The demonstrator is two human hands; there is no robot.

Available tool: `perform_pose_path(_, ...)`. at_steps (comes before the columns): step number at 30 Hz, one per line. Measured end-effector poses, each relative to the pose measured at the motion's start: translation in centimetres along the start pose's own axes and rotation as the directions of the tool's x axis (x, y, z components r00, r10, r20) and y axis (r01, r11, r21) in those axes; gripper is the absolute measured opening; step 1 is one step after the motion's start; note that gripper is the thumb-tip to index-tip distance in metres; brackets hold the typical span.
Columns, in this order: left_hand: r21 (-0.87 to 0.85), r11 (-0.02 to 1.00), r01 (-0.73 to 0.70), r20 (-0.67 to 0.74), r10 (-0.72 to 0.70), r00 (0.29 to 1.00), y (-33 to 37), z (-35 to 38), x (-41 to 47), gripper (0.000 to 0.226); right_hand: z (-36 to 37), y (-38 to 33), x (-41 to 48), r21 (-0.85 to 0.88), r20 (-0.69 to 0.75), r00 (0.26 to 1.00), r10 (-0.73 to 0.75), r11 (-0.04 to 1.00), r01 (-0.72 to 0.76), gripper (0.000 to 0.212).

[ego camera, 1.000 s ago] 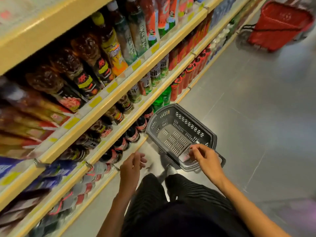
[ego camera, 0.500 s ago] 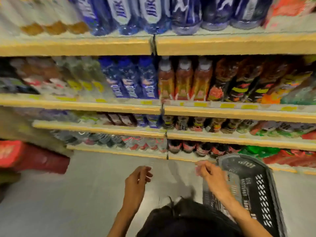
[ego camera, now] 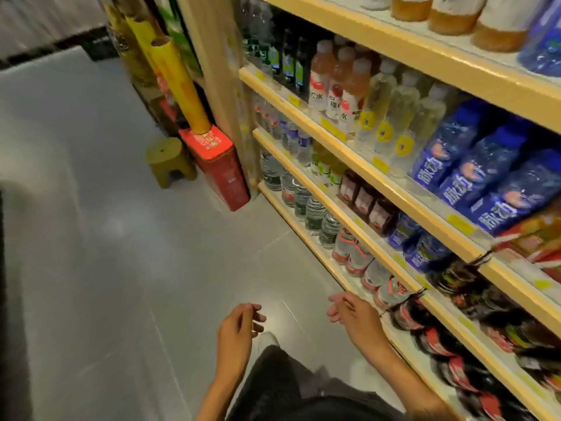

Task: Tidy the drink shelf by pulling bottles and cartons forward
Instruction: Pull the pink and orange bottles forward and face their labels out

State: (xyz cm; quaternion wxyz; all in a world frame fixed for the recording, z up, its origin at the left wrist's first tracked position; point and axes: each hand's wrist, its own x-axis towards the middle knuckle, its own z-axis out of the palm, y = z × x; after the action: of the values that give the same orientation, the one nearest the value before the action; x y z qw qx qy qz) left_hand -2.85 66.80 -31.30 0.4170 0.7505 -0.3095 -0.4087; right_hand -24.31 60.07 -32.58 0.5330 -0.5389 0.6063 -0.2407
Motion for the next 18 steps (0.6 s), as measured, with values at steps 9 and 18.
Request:
perform_pose_path(9,-0.061,0.998,0.028,-0.082,-0.033,0.996,1.8,-7.6,10.6,0.028,7.8,-5.4,8.9,0.060,0.017,1.000,0.019,0.998,-0.020,0.024)
perform_pose_path(18,-0.076,0.997,0.026,-0.069,-0.031,0.997,4.5,-13.7,23.0,0.029,13.8,-13.9,18.6,0.038,0.042,0.999,-0.003,0.999,0.002,0.020)
